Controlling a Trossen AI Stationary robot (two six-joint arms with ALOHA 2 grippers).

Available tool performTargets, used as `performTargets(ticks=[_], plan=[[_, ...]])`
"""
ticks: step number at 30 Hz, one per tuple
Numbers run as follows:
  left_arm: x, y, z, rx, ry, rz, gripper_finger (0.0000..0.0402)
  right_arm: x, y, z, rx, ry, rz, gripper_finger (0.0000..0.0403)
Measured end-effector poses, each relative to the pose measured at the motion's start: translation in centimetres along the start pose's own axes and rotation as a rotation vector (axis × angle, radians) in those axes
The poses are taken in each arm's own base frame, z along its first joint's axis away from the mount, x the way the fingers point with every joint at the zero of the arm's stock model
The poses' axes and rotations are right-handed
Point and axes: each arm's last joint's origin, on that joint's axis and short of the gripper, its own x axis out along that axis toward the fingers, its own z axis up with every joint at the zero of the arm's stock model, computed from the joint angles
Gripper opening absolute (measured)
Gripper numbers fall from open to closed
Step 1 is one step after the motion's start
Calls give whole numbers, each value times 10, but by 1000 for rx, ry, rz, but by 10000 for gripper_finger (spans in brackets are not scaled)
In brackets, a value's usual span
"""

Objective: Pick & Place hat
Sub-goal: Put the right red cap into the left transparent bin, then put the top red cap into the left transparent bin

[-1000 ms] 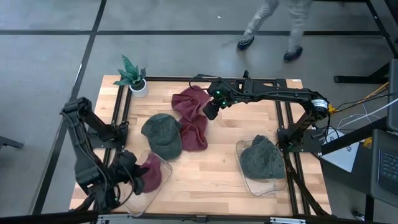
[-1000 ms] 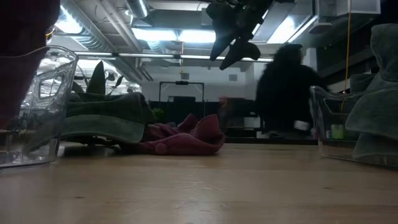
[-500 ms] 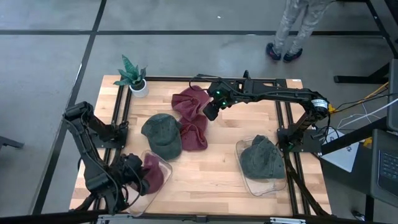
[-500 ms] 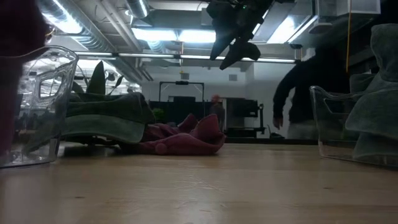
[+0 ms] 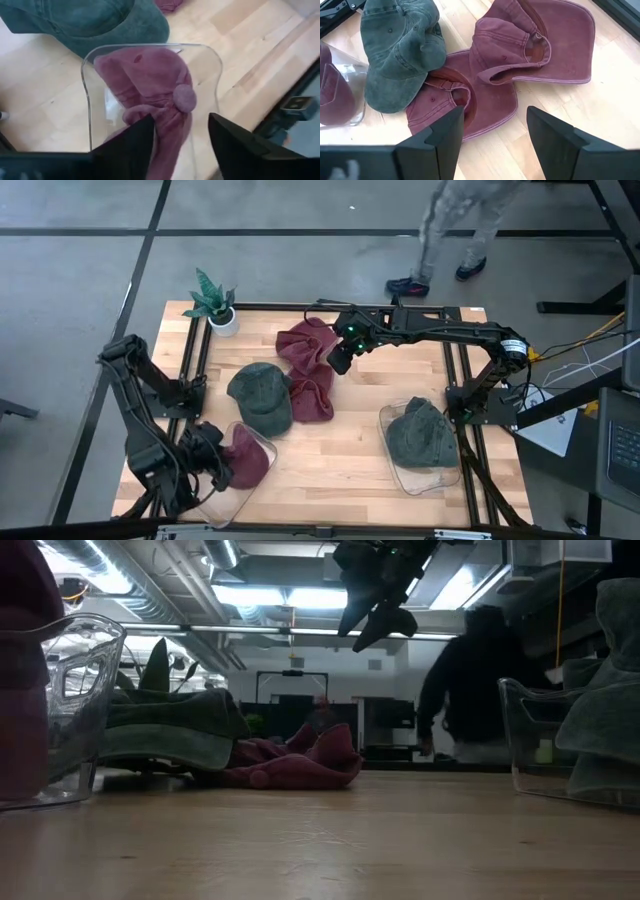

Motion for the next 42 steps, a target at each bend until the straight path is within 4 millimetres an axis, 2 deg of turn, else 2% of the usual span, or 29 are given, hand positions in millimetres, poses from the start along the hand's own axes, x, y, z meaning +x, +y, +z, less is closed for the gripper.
performTargets(ticks=[5, 12, 16, 20, 26, 35, 42], plan=[[-21, 8, 19, -72, 38, -106, 211, 0, 0, 0, -24, 4, -1, 216], [-48, 17, 45, -94, 46, -314, 211, 0, 0, -1, -47, 8, -2, 216], [-62, 21, 60, -75, -55, -435, 211, 0, 0, -1, -64, 8, -2, 216], [-66, 24, 78, -47, -224, -468, 210, 0, 0, -1, -122, 14, -4, 216], [-48, 18, 107, 33, -330, -342, 210, 0, -1, -2, -249, 19, -5, 216], [0, -17, 159, 299, -294, -305, 210, 6, -3, -9, -435, 89, -19, 216], [36, -17, 195, 406, -236, -239, 210, 13, -5, -12, -481, 137, -34, 216]])
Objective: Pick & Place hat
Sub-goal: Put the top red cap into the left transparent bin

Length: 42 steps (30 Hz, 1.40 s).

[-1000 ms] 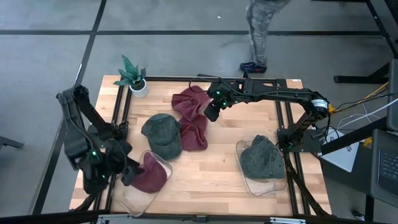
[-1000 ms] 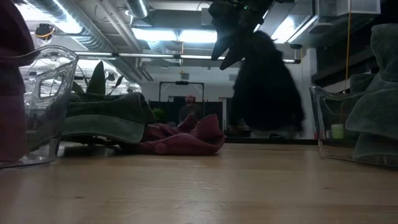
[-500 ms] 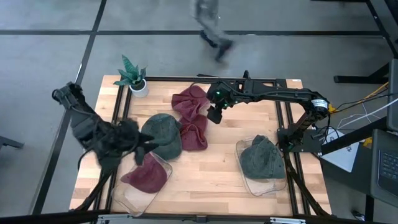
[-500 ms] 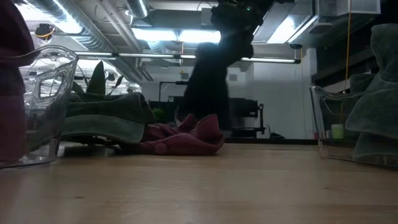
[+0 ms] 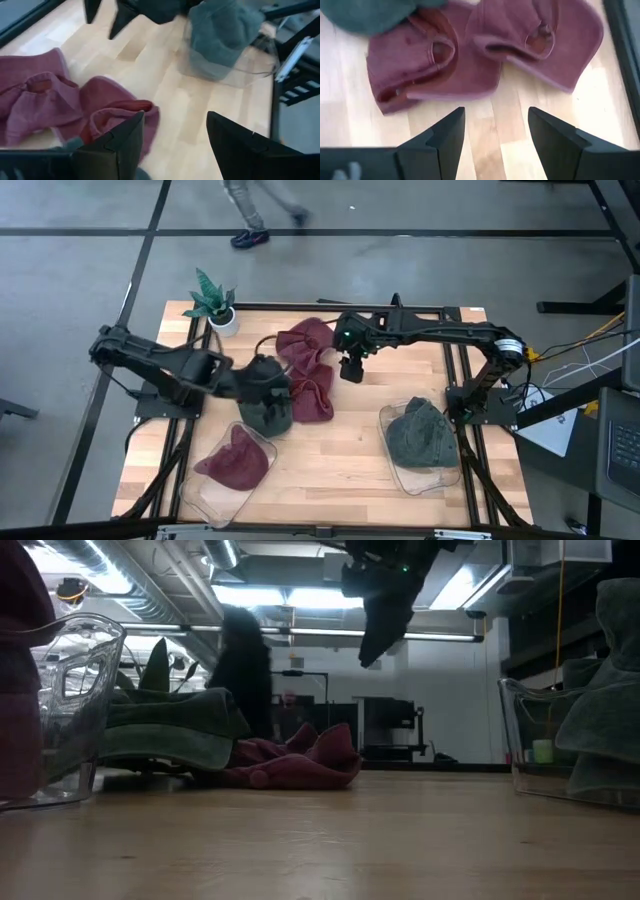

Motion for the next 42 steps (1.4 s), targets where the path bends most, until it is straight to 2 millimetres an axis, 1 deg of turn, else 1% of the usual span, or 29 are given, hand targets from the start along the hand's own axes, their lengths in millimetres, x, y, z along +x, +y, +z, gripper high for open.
performTargets(ticks=[4, 9, 13, 17, 21, 25, 27, 29, 33, 38, 42], plan=[[15, 13, 8, 31, 31, 29, 210, 6, 0, -1, -55, 31, 2, 216], [30, 31, 14, 41, 24, 90, 210, 20, 1, 0, -165, 54, 7, 216], [45, 47, 6, 18, 11, 122, 210, 34, 2, 2, -231, 57, 10, 216], [58, 59, -5, 34, -1, 138, 210, 49, 2, 5, -270, 46, 0, 216], [72, 72, -13, 27, -53, 141, 210, 66, 0, 12, -304, 16, -90, 216], [81, 86, -23, 15, -54, 175, 210, 83, -2, 16, -402, 0, -132, 216], [82, 92, -27, 0, -27, 194, 210, 92, -4, 14, -434, 20, -130, 216], [82, 95, -26, -8, -22, 189, 210, 101, -8, 12, -450, 47, -125, 216], [72, 95, -24, -11, -27, 166, 210, 115, -22, 8, -458, 70, -114, 216], [56, 97, -22, -35, -60, 160, 210, 121, -39, 12, -424, 14, -154, 209], [47, 97, -20, -56, -92, 153, 210, 121, -50, 10, -392, -7, -104, 179]])
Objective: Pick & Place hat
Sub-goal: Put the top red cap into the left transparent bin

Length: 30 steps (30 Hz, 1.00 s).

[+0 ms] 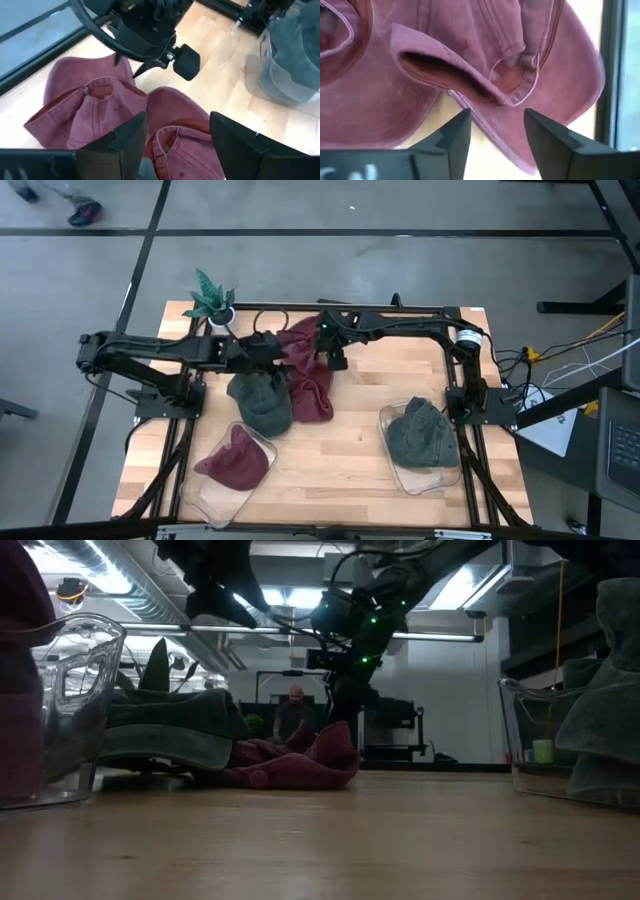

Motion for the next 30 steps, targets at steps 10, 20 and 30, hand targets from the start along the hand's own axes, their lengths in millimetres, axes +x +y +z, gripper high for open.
performTargets(ticks=[10, 20, 30], plan=[[-10, 2, 3, -62, -36, -4, 210, 1, -10, -11, 38, 23, 38, 131], [-9, 2, 3, -76, -34, -4, 210, 0, -3, -11, -46, 54, 68, 162], [-9, 2, 3, -74, -35, -3, 210, 15, -1, -9, -155, 25, 51, 208]])
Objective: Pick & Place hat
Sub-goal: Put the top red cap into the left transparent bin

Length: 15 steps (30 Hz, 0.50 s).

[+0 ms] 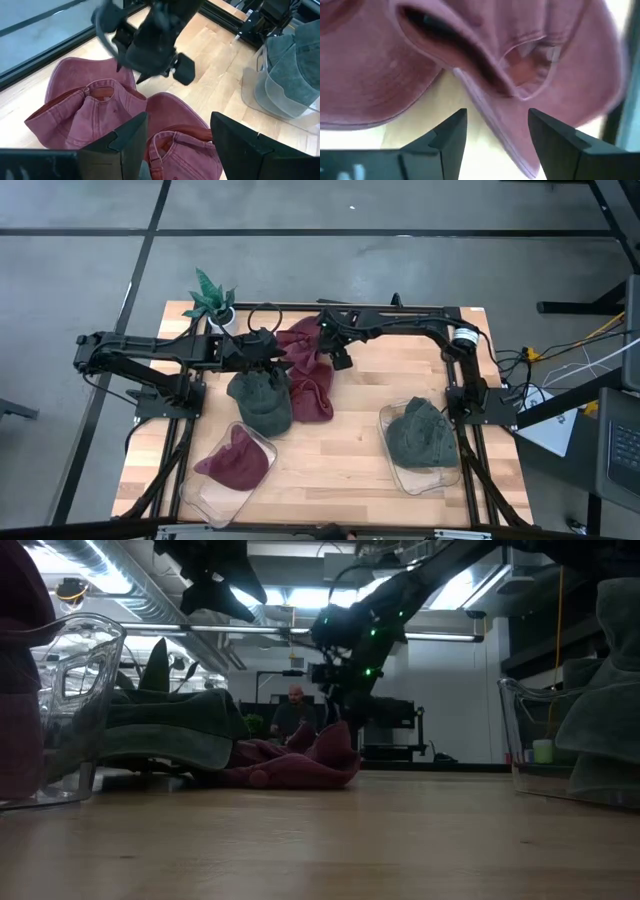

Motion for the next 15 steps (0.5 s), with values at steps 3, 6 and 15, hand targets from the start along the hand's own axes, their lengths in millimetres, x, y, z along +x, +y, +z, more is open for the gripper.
performTargets(ticks=[3, 6, 15], plan=[[0, 0, 0, 0, 0, 0, 210, 15, 5, -4, -9, 41, 35, 205], [0, 0, 0, 0, 0, 0, 210, 26, 9, -6, 7, 59, 45, 191], [0, 0, 0, 0, 0, 1, 210, 18, 2, -2, 110, 65, -61, 34]])
